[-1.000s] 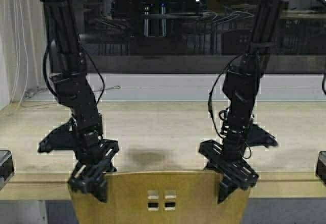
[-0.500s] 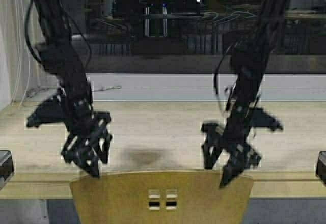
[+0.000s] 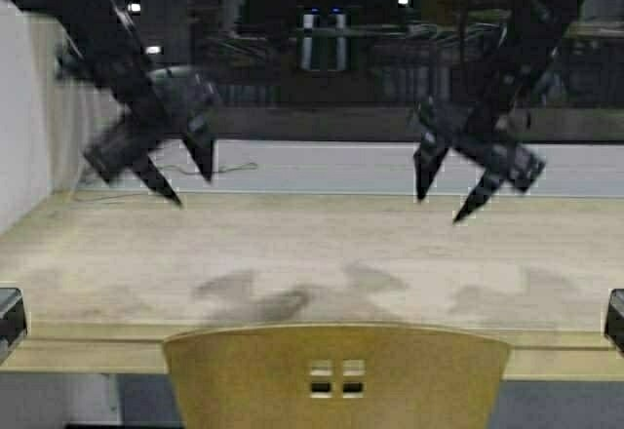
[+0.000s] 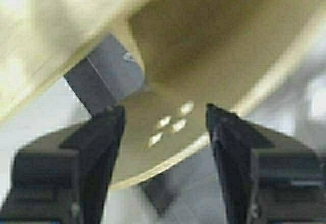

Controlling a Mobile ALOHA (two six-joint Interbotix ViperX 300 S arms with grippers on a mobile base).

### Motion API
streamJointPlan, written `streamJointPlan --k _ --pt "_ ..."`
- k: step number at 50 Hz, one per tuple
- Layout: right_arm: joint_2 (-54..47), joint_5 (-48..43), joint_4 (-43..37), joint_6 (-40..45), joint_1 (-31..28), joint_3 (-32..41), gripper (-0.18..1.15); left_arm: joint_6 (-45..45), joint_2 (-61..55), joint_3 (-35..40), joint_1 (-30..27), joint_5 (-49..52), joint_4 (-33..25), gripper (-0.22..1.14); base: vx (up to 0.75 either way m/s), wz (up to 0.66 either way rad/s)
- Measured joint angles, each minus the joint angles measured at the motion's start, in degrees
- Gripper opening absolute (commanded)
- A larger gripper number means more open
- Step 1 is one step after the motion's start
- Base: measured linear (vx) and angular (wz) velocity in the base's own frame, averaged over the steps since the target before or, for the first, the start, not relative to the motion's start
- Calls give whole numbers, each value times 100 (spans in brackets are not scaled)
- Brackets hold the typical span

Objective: Push the chairs under the table

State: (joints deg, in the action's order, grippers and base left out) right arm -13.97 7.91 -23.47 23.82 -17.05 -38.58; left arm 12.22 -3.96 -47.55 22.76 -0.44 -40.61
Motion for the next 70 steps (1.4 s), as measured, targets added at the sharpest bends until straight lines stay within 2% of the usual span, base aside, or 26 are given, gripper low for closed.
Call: streamJointPlan --k 9,19,31,37,49,70 --pt "949 -466 1020 -378 387 -457 85 -993 1494 -457 26 272 738 82 -4 25" --pt "2145 -650 2057 -756 475 -1055 85 -1714 2839 -694 44 729 1063 82 -5 34" --pt "3393 -510 2549 -1046 475 -1222 85 -2021 4157 -1239 35 1274 2259 81 -9 38" --pt "3524 -413 2646 -1072 475 -1354 85 -1898 4676 -1529 -26 1274 2848 81 -11 30" --pt "3507 -396 2654 -1099 483 -1380 85 -1767 5528 -1714 -88 1195 2997 81 -14 22" --pt "3516 -369 2654 -1099 466 -1248 85 -1767 5607 -1784 -88 923 2997 81 -21 23"
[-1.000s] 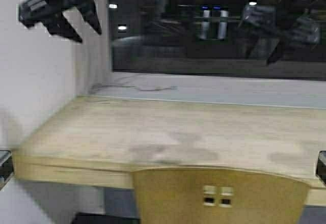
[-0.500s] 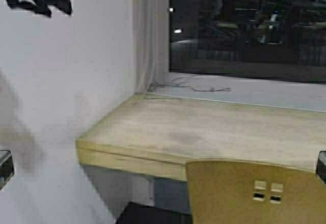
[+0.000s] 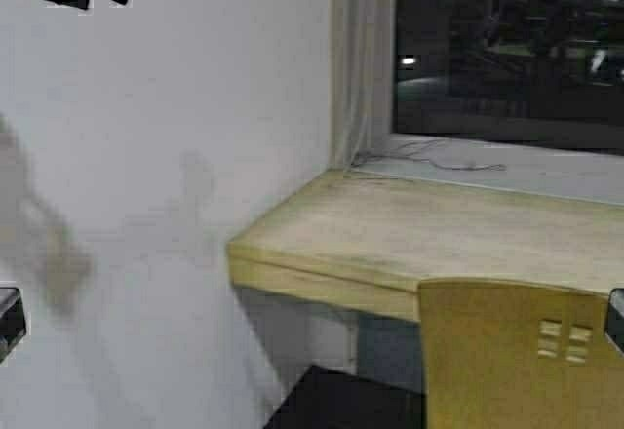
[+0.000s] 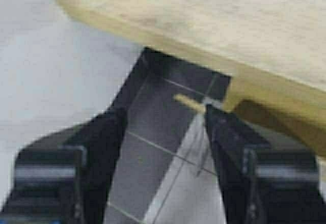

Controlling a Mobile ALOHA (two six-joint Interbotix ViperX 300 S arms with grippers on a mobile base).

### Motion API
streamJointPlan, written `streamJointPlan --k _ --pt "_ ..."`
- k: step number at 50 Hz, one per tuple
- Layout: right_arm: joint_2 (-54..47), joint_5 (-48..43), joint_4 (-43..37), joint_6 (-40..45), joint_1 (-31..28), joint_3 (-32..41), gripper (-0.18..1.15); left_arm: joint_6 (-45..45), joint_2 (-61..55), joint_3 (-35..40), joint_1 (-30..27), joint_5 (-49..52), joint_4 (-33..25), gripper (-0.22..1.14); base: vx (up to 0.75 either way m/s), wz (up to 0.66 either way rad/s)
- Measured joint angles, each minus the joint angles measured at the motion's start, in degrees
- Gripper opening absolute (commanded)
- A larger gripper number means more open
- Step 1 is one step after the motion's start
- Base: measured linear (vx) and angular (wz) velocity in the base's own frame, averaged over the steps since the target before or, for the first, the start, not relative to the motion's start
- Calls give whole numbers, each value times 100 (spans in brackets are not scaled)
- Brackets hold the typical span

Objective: Push the chairs under the table

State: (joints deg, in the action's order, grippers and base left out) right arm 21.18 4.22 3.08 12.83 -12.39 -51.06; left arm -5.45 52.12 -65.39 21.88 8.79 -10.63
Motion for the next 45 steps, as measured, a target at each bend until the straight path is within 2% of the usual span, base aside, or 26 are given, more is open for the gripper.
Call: streamJointPlan --k 36,45 --pt "-369 0 0 26 9 18 85 -18 -123 -44 -35 -352 35 81 -29 33" --pt "-413 26 0 9 9 26 85 -9 -185 -9 -272 -571 26 81 -35 14"
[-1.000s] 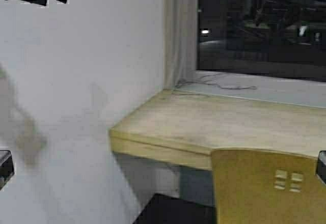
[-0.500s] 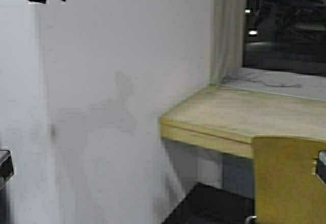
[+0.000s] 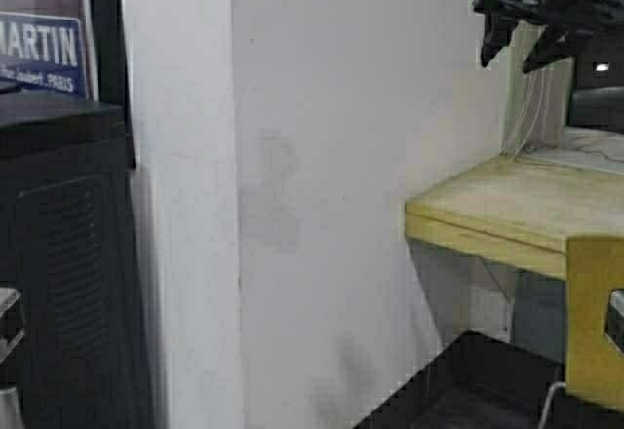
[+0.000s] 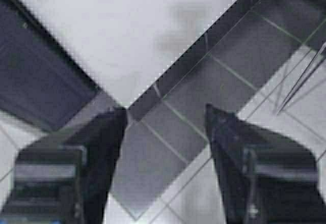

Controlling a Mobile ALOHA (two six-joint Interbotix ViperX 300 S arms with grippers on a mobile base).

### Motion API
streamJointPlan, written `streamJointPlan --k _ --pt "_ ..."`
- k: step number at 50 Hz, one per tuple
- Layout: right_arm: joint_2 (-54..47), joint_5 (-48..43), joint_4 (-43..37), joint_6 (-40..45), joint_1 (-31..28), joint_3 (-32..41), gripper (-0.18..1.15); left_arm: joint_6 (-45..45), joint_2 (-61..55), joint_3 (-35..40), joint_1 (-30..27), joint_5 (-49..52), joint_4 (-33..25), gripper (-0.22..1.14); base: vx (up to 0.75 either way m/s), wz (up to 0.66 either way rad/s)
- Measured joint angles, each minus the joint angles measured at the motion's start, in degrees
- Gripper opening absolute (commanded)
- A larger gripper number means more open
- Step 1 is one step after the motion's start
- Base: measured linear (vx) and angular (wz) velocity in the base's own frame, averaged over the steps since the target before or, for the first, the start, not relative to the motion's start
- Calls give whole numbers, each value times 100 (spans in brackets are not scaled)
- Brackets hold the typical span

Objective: Push the chairs under the table

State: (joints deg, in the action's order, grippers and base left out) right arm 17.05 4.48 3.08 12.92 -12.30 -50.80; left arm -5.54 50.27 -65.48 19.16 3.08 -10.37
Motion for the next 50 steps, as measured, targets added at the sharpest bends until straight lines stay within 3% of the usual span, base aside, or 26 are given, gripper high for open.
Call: streamJointPlan --k 50 --pt "-448 149 -193 220 202 431 85 53 62 -26 -70 193 -299 81 -35 -12"
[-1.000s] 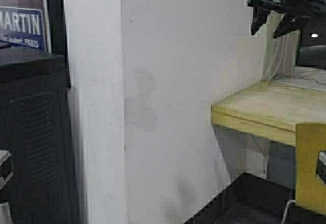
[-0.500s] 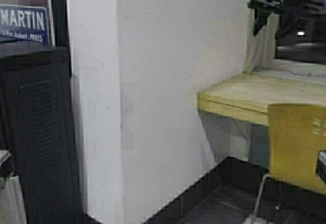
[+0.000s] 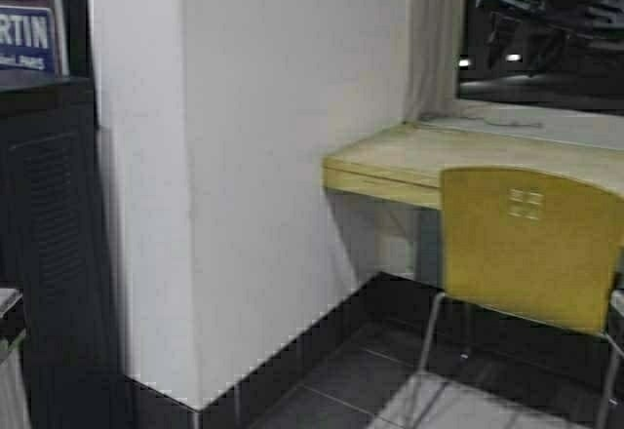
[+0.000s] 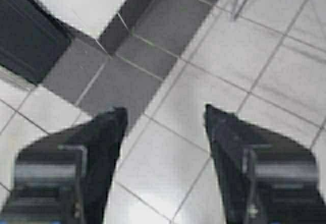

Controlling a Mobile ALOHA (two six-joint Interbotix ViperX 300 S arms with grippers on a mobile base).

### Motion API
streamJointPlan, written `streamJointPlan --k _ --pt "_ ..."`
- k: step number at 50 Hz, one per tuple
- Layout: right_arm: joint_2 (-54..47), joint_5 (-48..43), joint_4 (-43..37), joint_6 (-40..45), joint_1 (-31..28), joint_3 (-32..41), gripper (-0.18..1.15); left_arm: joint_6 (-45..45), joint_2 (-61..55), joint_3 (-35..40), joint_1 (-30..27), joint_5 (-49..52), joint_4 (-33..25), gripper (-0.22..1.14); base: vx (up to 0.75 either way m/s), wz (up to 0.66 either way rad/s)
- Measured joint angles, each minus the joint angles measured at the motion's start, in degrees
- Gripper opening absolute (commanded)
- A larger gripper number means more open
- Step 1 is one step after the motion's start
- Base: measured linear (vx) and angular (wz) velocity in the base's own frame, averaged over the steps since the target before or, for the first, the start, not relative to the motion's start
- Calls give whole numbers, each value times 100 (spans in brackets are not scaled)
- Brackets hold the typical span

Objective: Push the chairs under the table

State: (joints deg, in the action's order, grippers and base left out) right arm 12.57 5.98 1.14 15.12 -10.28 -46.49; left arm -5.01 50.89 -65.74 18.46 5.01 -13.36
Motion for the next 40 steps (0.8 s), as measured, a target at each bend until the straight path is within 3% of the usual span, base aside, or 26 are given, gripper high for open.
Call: streamJointPlan --k 40 --pt "62 114 -26 62 35 70 85 -26 0 -88 0 -88 -114 81 -31 -33"
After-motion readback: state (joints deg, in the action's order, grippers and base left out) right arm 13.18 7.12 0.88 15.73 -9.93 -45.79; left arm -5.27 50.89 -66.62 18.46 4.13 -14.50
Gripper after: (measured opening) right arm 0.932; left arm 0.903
